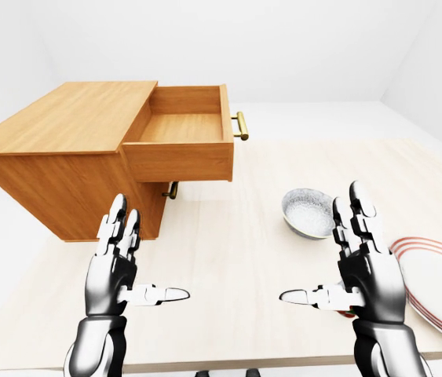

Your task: Put the ketchup in the top drawer of the cabinet.

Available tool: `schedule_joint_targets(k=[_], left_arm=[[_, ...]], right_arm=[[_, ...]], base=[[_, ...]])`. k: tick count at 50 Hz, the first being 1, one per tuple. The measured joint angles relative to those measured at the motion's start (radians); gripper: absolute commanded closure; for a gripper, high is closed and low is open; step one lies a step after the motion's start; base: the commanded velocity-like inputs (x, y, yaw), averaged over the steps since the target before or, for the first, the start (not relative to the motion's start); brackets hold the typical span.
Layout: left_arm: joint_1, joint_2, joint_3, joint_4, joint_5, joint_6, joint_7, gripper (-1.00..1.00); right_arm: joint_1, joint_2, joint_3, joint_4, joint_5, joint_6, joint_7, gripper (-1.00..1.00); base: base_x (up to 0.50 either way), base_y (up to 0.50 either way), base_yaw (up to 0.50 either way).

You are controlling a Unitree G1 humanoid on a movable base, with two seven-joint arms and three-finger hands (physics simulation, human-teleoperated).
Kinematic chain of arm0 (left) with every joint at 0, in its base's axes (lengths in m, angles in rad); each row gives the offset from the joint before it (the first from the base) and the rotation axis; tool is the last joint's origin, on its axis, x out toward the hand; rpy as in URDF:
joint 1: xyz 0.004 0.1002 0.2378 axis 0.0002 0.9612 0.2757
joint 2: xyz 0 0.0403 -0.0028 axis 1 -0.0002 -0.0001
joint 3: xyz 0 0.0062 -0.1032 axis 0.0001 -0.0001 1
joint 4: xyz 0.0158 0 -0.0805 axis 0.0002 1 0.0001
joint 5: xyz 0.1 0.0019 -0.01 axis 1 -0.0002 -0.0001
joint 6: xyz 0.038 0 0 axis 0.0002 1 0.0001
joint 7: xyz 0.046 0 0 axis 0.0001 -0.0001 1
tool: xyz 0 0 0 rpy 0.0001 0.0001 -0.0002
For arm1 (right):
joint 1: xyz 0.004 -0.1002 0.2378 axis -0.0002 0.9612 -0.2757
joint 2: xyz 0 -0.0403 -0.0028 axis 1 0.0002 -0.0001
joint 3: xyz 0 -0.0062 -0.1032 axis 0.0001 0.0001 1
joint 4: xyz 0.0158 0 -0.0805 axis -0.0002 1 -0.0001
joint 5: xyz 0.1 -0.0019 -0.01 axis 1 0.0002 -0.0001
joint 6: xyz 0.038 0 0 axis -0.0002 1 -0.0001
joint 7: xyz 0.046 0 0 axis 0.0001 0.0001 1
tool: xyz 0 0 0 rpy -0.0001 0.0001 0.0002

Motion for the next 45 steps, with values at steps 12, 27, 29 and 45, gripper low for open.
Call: schedule_joint_targets(k=[12,27,29,45], left_arm=[[0.002,0.0,0.001,-0.005,-0.001,0.002,-0.002,-1.0],[0.004,0.001,0.003,-0.004,-0.003,-0.001,-0.003,-1.0],[0.004,0.001,0.003,-0.005,-0.003,-0.001,-0.003,-1.0],[0.007,-0.001,0.001,-0.003,-0.002,-0.005,-0.004,-1.0]], right_arm=[[-0.005,0.0,0.001,0.008,-0.002,0.0,-0.001,-1.0],[-0.018,0.002,0.0,0.024,0.002,0.0,-0.005,-1.0],[-0.018,0.002,-0.001,0.024,0.004,0.0,-0.005,-1.0],[-0.009,0.005,-0.019,0.024,0.044,0.0,0.022,-1.0]], base=[[0.0,0.5,0.0],[0.0,0.16,0.0],[0.0,0.0,0.0],[0.25,0.0,0.0]])
